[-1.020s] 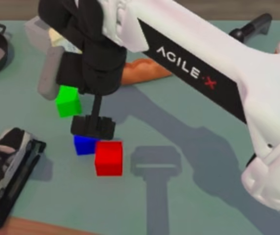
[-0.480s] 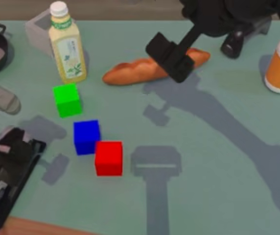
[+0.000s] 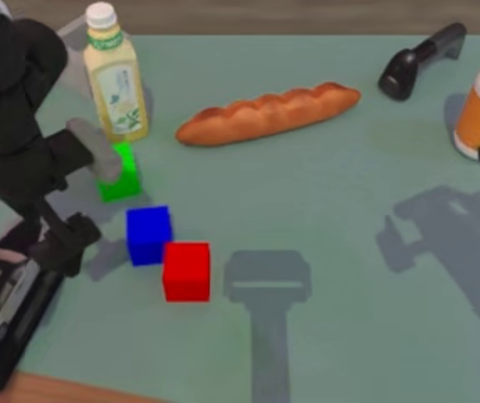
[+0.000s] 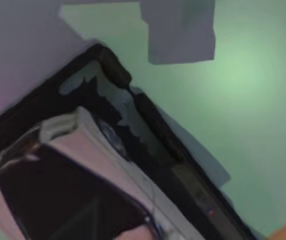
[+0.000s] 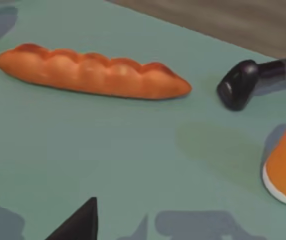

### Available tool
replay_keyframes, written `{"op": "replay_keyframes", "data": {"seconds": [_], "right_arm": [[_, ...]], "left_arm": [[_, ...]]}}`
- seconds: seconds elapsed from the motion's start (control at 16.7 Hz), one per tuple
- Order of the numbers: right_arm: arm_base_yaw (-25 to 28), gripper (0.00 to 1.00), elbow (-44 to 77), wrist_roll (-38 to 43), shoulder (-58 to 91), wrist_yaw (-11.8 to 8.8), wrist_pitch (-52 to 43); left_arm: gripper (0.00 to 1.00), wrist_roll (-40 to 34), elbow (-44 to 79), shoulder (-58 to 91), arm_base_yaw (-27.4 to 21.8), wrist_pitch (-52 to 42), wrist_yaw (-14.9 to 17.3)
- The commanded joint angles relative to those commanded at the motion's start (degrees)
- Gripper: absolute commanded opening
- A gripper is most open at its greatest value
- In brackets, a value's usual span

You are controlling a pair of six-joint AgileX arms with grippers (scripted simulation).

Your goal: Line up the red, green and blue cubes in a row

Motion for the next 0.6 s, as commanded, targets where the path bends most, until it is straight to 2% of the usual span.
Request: {"op": "replay_keyframes", "data": {"seconds": [0.3,0.6], "right_arm": [[-10.87,1.0,-25.77,3.96,-27.12,-1.29,13.82],[-18.79,1.0,-41.27,5.79,-43.62,-2.6,22.57]], "left_arm": [[1.0,9.88,24.6,19.94,-0.68,-9.04,-1.86],[1.0,16.37,42.98,29.76,-0.97,-11.27,-3.19]]}}
